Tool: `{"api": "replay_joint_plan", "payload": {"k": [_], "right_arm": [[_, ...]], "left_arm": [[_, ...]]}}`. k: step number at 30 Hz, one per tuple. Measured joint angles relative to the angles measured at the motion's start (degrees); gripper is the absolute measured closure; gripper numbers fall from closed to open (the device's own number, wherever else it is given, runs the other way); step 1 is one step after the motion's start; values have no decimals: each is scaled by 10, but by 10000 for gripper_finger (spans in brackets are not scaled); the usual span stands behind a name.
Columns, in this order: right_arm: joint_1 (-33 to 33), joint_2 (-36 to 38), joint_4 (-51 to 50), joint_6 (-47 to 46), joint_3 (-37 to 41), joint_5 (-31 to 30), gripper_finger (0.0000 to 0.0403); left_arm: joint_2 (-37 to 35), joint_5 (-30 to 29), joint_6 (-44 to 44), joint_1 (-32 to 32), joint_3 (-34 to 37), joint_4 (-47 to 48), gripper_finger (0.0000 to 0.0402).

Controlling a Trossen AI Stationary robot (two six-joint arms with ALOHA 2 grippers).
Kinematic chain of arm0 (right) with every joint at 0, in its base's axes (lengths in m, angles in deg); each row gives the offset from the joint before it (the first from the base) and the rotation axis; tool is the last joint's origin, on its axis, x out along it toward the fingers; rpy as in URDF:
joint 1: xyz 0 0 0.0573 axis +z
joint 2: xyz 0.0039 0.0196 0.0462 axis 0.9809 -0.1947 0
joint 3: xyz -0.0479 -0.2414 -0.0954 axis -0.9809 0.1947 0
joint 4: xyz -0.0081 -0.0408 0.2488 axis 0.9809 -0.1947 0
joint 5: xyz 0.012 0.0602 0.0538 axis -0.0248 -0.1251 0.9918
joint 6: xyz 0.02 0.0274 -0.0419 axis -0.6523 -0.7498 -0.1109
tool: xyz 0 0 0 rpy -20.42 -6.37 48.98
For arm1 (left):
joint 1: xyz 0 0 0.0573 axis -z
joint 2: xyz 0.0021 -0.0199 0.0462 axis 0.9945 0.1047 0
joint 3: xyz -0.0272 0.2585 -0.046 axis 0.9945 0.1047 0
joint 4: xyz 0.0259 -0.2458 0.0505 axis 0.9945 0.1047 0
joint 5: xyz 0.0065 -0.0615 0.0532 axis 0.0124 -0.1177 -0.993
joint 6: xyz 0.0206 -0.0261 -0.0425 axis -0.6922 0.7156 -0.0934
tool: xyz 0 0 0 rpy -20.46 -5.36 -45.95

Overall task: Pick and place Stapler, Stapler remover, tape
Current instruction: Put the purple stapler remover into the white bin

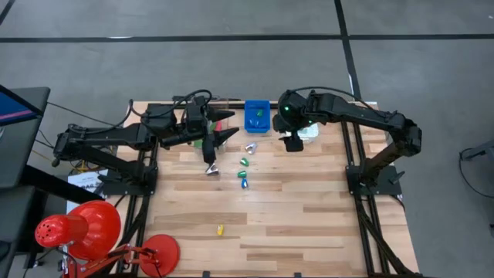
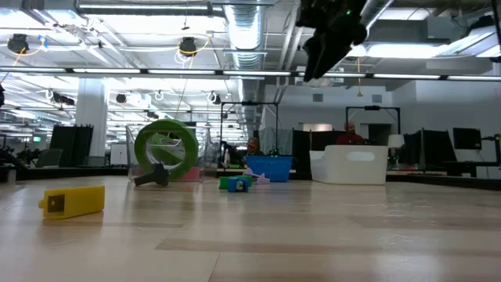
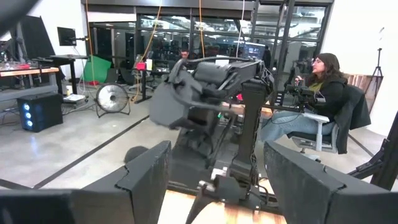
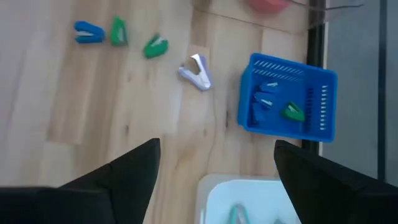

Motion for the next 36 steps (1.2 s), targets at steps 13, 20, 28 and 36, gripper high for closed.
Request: {"api": "replay_joint_plan", "payload": {"k": [13, 20, 28, 36], "right_arm": [[-32, -88, 72, -54, 0, 37, 97], [-9, -138, 66, -113, 0, 45, 97], [13, -184, 61, -132, -24, 49, 97], [11, -247, 47, -202, -116, 90, 97]], "left_arm": [[0, 0, 0, 0, 0, 0, 156], [0, 0, 0, 0, 0, 0, 156], [0, 0, 0, 0, 0, 0, 156], [0, 0, 0, 0, 0, 0, 156]]}}
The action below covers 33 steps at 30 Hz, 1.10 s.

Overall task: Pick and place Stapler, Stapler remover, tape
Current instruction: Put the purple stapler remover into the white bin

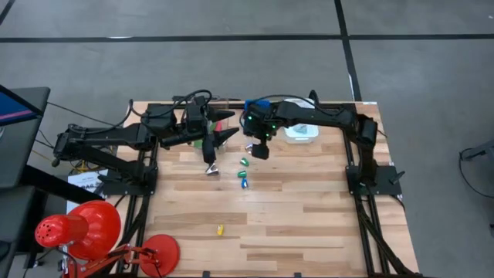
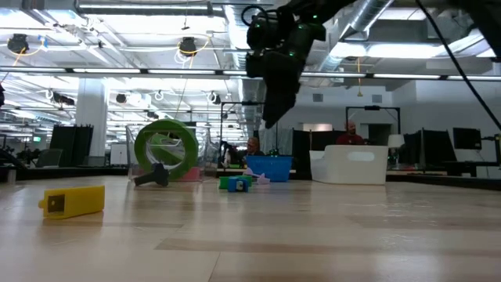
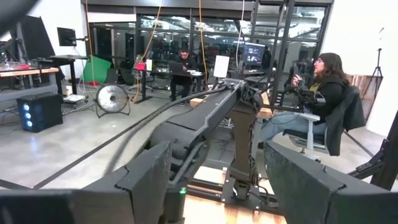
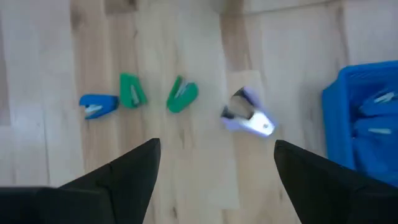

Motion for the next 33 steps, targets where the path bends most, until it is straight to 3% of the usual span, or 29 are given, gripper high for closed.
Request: {"api": "replay_joint_plan", "payload": {"k": [9, 15, 27, 33], "right_arm": [[3, -44, -23, 140, -52, 11, 97], [0, -44, -7, 145, -52, -5, 97], [1, -44, 28, -75, -52, -6, 97], [1, -44, 65, -219, -52, -67, 97]], "left_arm": [[0, 0, 0, 0, 0, 0, 156], [0, 0, 0, 0, 0, 0, 156], [0, 0, 0, 0, 0, 0, 156], [0, 0, 0, 0, 0, 0, 156]]}}
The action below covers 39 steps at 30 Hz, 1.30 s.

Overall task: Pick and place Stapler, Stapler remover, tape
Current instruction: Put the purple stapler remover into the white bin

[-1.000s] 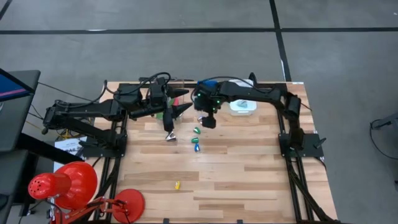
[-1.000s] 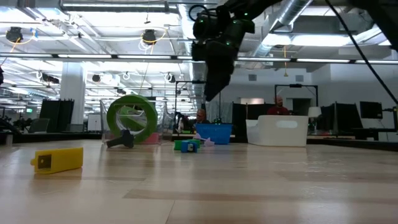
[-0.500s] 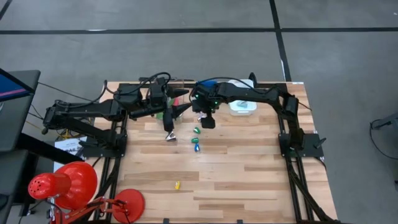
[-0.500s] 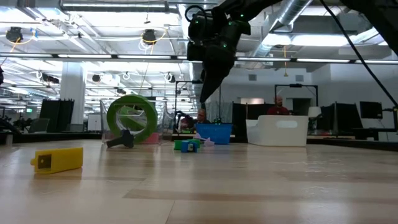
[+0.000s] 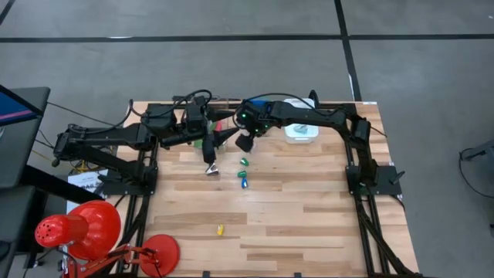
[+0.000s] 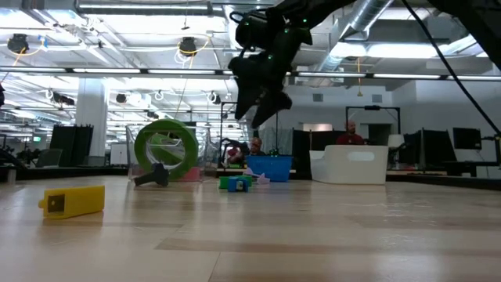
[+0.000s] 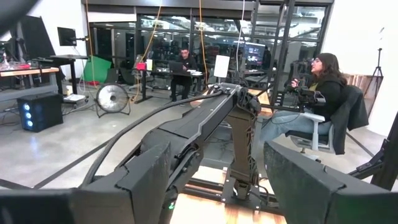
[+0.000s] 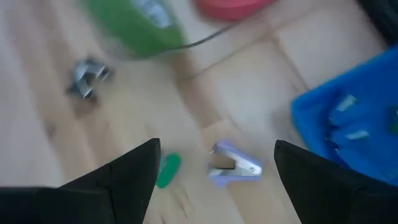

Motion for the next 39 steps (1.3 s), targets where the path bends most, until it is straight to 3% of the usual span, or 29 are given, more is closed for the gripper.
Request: {"api": "replay_joint_plan", "payload": {"k": [9, 39], "right_arm": [[4, -30, -2, -105, 1, -10, 97], [1, -120, 13, -66, 1, -12, 97]], "left_arm": [[0, 0, 0, 0, 0, 0, 156], [0, 0, 0, 0, 0, 0, 156]]}}
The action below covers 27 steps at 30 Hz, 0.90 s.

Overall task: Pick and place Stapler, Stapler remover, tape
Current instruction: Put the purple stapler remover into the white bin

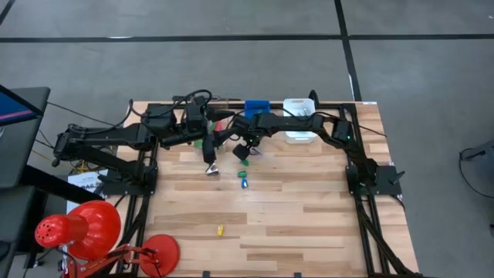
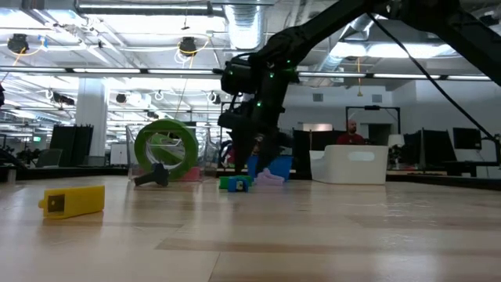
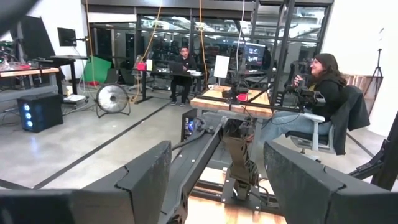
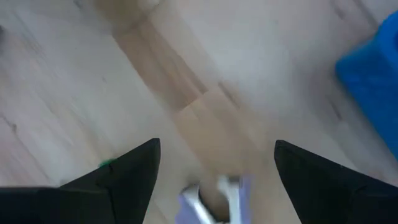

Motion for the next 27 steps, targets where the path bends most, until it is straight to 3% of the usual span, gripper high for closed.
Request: {"api": "replay_joint_plan", "payload": {"k": [8, 27], "right_arm": [[-1, 0, -36, 7, 0, 0, 97], [1, 36, -80, 132, -1, 0, 104]], "left_arm": [[0, 0, 0, 0, 0, 0, 156], [0, 0, 0, 0, 0, 0, 156]]}}
